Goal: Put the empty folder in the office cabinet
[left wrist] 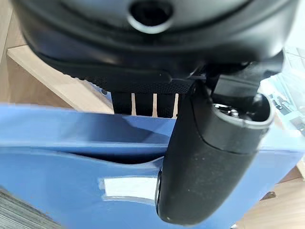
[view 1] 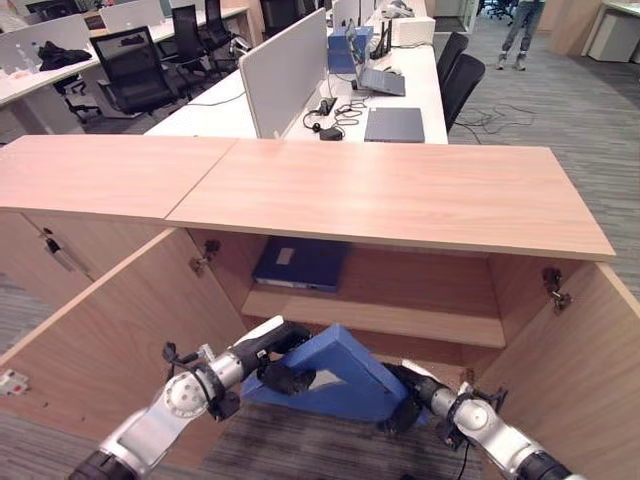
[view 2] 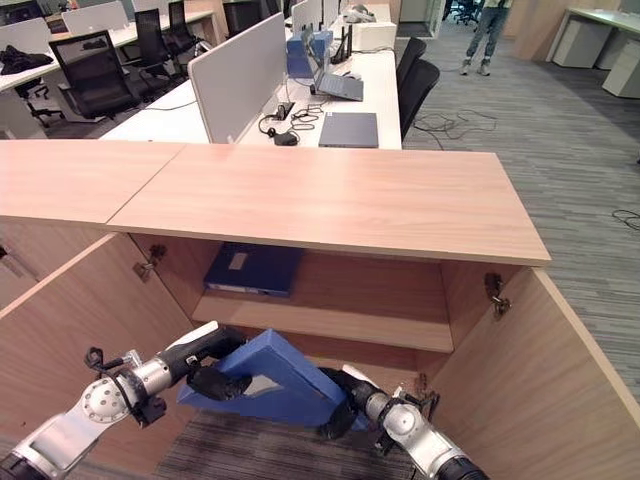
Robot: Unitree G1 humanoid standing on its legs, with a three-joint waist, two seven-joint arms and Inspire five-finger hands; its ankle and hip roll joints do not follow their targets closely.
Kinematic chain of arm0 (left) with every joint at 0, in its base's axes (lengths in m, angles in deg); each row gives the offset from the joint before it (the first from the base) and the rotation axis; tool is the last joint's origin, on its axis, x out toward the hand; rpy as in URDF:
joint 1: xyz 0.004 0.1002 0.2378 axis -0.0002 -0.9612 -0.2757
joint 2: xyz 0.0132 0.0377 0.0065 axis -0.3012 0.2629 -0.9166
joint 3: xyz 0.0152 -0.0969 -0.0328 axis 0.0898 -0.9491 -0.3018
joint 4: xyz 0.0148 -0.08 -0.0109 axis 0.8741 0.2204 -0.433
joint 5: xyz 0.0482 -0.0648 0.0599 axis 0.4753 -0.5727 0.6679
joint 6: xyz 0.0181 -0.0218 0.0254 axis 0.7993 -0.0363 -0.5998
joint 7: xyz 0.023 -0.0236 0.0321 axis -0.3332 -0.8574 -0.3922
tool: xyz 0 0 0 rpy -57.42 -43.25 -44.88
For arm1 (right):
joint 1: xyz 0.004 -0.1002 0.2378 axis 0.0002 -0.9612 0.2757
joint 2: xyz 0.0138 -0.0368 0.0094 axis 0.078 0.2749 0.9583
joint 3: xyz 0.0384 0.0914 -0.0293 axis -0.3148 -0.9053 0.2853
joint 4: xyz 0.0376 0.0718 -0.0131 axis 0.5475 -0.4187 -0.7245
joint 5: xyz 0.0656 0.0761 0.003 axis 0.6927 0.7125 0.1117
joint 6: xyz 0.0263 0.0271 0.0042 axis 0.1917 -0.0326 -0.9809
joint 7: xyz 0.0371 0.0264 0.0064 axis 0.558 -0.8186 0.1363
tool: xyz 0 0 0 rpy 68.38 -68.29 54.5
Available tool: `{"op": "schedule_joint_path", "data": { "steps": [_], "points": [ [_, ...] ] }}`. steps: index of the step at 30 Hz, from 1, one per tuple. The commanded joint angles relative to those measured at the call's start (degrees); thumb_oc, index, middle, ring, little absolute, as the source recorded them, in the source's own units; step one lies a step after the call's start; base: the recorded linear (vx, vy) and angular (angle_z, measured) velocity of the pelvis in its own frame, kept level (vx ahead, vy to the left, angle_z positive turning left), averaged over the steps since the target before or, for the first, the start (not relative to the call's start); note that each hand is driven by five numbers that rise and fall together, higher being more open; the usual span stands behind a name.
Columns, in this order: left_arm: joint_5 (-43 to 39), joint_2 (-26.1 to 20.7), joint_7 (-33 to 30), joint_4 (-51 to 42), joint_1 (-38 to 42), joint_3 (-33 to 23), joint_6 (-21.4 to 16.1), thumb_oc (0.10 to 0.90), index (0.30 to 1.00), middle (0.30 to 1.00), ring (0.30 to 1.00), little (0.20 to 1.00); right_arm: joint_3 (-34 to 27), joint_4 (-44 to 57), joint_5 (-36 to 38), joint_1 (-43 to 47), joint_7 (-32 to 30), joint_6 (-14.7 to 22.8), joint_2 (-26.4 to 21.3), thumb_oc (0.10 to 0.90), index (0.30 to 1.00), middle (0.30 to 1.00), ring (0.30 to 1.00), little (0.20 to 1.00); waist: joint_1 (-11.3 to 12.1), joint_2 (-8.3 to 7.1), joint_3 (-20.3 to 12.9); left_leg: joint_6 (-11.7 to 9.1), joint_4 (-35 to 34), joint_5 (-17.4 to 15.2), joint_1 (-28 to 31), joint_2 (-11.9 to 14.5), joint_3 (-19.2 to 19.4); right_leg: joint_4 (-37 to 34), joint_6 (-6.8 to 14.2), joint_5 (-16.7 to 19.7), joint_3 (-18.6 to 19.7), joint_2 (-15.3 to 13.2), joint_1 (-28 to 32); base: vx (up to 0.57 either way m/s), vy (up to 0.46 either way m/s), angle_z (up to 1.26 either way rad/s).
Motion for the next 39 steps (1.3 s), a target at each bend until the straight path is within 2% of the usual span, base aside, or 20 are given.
{"op": "schedule_joint_path", "data": {
  "steps": [1,7,12,20,25,26,27,29,31,32,35,36,38,39],
  "points": [
    [-13.2,5.4,0.6,-9.4,12.9,4.8,-7.7,0.400,0.300,0.300,0.300,0.300,5.6,1.2,8.5,9.5,3.5,4.6,10.9,0.400,0.300,0.300,0.300,0.300,0.6,-2.39,-0.9,0.0,0.0,-6.7,1.2,-1.6,-0.7,0.5,4.2,-4.0,-1.2,-3.9,2.3,0.00,0.000,0.00],
    [-16.1,6.4,1.4,-10.3,13.2,6.0,-7.1,0.400,0.300,0.300,0.300,0.300,5.6,-0.9,7.8,9.8,2.7,4.8,12.4,0.400,0.300,0.300,0.300,0.300,0.6,-2.38,-0.9,0.1,0.0,-6.8,1.1,-1.7,-0.6,0.5,4.2,-3.9,-1.2,-4.0,2.2,0.00,0.000,0.00],
    [-18.2,6.2,2.0,-10.3,13.2,6.6,-6.5,0.400,0.300,0.300,0.300,0.300,4.0,-3.9,10.6,7.6,2.0,4.1,13.6,0.400,0.300,0.300,0.300,0.300,0.3,-2.21,-1.0,0.1,0.0,-6.9,1.1,-1.7,-0.4,0.5,4.3,-3.8,-1.0,-4.0,2.2,0.00,0.000,0.00],
    [-20.3,5.8,2.8,-8.7,12.8,7.7,-5.3,0.400,0.300,0.300,0.300,0.300,0.7,-6.9,21.5,3.1,1.4,2.6,15.9,0.400,0.300,0.300,0.300,0.300,-0.1,-2.18,-1.0,0.0,0.0,-7.0,1.3,-1.7,0.0,0.5,4.4,-3.7,-0.9,-4.0,2.1,0.00,0.000,0.00],
    [-22.8,6.6,3.4,-5.8,10.7,7.8,-3.6,0.400,0.300,0.300,0.300,0.300,-2.1,-10.6,31.7,-0.9,2.0,-0.2,17.6,0.400,0.300,0.300,0.300,0.300,-0.6,-2.20,-0.8,-0.2,0.0,-7.1,1.4,-1.7,0.2,0.5,4.5,-3.6,-0.6,-4.0,2.0,0.00,0.003,-0.02],
    [-22.8,6.6,3.4,-5.8,10.7,7.8,-3.6,0.400,0.300,0.300,0.300,0.300,-2.1,-10.6,31.7,-1.0,2.0,-0.2,17.5,0.400,0.300,0.300,0.300,0.300,-0.6,-2.19,-0.8,-0.2,0.0,-7.1,1.4,-1.7,0.2,0.5,4.5,-3.6,-0.6,-4.0,2.0,0.00,0.000,0.00],
    [-22.5,6.3,3.4,-4.0,9.6,7.4,-2.9,0.800,0.900,0.900,0.900,0.900,-3.1,-10.5,33.9,-2.3,2.2,-0.8,17.2,0.400,0.300,0.300,0.300,0.300,-0.6,-2.16,-0.7,-0.2,0.0,-7.1,1.5,-1.7,0.3,0.5,4.5,-3.5,-0.6,-4.0,2.0,0.00,0.013,-0.03],
    [-20.3,4.4,3.7,-2.7,8.2,5.8,-1.8,0.800,0.900,0.900,0.900,0.900,-5.5,-11.4,33.8,-3.6,1.9,-0.9,16.1,0.400,0.300,0.300,0.300,0.300,-0.7,-2.12,-0.7,-0.2,0.0,-7.1,1.5,-1.8,0.4,0.5,4.6,-3.4,-0.8,-4.0,2.0,0.00,0.000,0.00],
    [-20.9,2.8,3.6,-1.9,5.0,3.7,-0.5,0.800,0.900,0.900,0.900,0.900,-8.2,-10.7,28.8,-5.0,0.9,-0.1,13.7,0.400,0.300,0.300,0.300,0.300,-0.9,-2.09,-0.8,-0.2,0.0,-7.1,1.4,-1.8,0.5,0.5,4.6,-3.4,-0.6,-4.0,1.9,0.00,0.000,0.00],
    [-24.1,4.5,2.2,1.5,1.8,1.4,0.8,0.800,0.900,0.900,0.900,0.900,-10.2,-9.5,24.1,-6.6,0.2,0.1,11.3,0.400,0.300,0.300,0.300,0.300,-1.2,-2.17,-0.8,-0.1,0.0,-7.1,1.3,-1.8,0.6,0.5,4.6,-3.3,-0.5,-4.0,1.7,0.00,0.000,0.00],
    [-32.3,12.0,-3.4,11.5,-0.1,-1.3,2.7,0.800,0.900,0.900,0.900,0.900,-12.2,-7.8,17.3,-7.6,-2.2,0.2,8.3,0.400,0.300,0.300,0.300,0.300,-2.0,-2.28,-0.8,0.3,0.0,-7.0,1.1,-1.9,0.6,0.5,4.6,-3.2,-0.2,-4.0,1.4,0.00,0.009,-0.03],
    [-32.3,12.1,-3.4,11.6,-0.1,-1.2,2.6,0.800,0.900,0.900,0.900,0.900,-12.2,-7.7,17.3,-7.6,-2.2,0.2,8.3,0.400,0.300,0.300,0.300,0.300,-2.0,-2.24,-0.8,0.3,0.0,-7.0,1.1,-1.9,0.5,0.5,4.6,-3.2,-0.3,-4.0,1.4,0.00,0.000,0.00],
    [-29.2,24.2,-14.8,18.1,-3.7,-10.0,2.5,0.800,0.900,0.900,0.900,0.900,-17.3,-7.1,19.2,-11.0,-4.7,-0.7,9.2,0.400,0.300,0.300,0.300,0.300,-2.5,-2.71,-1.0,0.7,0.0,-6.9,0.7,-2.1,0.5,0.5,4.2,-3.1,0.1,-3.9,0.9,-0.01,0.022,-0.05],
    [-29.2,24.2,-14.8,18.1,-3.7,-10.0,2.5,0.800,0.900,0.900,0.900,0.900,-17.3,-7.1,19.2,-11.0,-4.7,-0.7,9.2,0.400,0.300,0.300,0.300,0.300,-2.5,-2.68,-1.0,0.7,0.0,-6.9,0.7,-2.1,0.5,0.5,4.2,-3.1,0.1,-3.9,0.9,-0.01,0.016,-0.14]
  ]
}}
